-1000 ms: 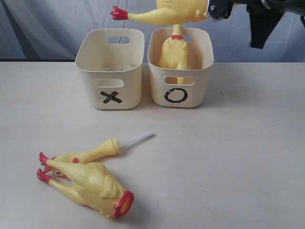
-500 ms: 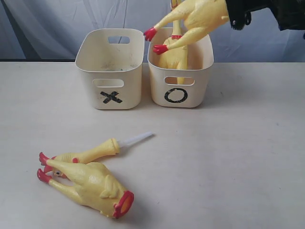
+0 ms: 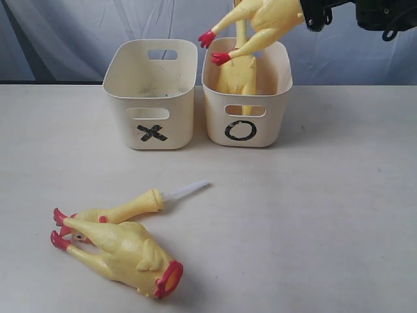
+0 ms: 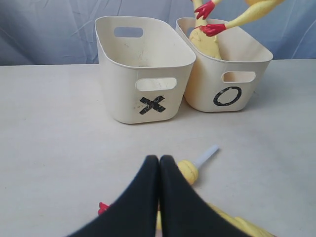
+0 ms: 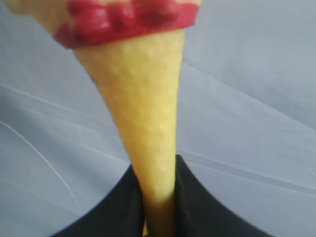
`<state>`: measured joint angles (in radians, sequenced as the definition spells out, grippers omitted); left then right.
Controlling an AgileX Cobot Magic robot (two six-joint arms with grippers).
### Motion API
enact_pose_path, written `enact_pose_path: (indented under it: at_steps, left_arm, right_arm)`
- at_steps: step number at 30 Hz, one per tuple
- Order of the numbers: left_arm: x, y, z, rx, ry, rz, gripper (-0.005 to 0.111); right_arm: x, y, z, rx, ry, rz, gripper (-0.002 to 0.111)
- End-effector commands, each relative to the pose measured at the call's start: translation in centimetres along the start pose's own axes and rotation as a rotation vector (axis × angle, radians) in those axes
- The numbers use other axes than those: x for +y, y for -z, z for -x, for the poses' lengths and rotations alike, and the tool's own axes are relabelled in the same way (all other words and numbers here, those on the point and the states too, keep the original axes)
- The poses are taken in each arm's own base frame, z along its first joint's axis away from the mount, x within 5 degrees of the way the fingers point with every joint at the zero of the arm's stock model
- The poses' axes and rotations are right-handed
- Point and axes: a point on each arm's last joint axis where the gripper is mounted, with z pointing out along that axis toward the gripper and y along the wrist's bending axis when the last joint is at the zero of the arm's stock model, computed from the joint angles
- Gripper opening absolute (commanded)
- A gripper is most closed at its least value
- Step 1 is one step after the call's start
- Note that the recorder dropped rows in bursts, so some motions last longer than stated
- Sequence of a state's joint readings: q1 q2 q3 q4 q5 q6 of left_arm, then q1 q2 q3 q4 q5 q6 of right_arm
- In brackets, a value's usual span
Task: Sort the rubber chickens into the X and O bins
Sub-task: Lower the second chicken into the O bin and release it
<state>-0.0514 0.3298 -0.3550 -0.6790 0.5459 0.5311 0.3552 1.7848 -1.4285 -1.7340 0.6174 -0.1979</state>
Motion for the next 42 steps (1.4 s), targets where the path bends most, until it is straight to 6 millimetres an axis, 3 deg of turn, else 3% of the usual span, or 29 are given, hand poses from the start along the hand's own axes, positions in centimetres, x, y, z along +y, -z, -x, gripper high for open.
enact_pose_path:
  at_steps: [1, 25, 42]
  left_arm:
    - [-0.1, 0.0, 0.1, 0.003, 0.000, -0.016, 0.000]
    - [-0.1, 0.0, 0.1, 0.003, 0.000, -0.016, 0.000]
    - [-0.2, 0.0, 0.1, 0.006, 0.002, -0.019, 0.000]
  right_arm:
    - [0.0, -0.3, -0.2, 0.030, 0.060, 0.001, -0.001]
    - [1.1, -1.2, 1.6, -0.059, 0.308, 0.010, -0.001]
    - [2.2, -1.9, 2.8, -0.094, 0.338, 0.026, -0.001]
